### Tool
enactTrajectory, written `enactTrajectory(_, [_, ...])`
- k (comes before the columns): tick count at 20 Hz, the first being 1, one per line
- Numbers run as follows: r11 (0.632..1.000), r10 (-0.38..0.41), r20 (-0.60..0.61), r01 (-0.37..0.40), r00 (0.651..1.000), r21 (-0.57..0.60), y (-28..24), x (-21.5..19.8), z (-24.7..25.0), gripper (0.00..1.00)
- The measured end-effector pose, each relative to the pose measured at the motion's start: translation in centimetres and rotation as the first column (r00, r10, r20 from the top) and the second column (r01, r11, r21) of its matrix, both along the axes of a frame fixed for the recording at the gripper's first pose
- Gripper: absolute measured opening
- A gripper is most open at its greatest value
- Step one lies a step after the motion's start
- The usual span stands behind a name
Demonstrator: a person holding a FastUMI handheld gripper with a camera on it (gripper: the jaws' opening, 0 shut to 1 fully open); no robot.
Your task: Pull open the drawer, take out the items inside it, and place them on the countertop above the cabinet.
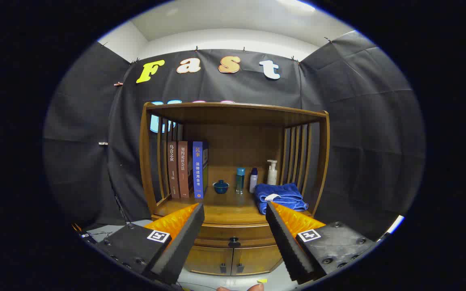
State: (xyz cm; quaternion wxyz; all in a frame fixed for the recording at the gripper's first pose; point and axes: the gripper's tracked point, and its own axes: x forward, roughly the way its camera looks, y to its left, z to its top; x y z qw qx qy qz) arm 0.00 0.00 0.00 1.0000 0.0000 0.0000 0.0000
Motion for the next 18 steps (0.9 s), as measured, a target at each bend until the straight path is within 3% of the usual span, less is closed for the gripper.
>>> enactTrajectory(10, [1.0,-0.015,0.007,0.015,1.0,0.005,-0.6,0.4,-0.7,0.99])
enactTrajectory(18, [1.0,-0.002,0.024,0.001,1.0,0.022,-0.9,6.0,-3.4,0.99])
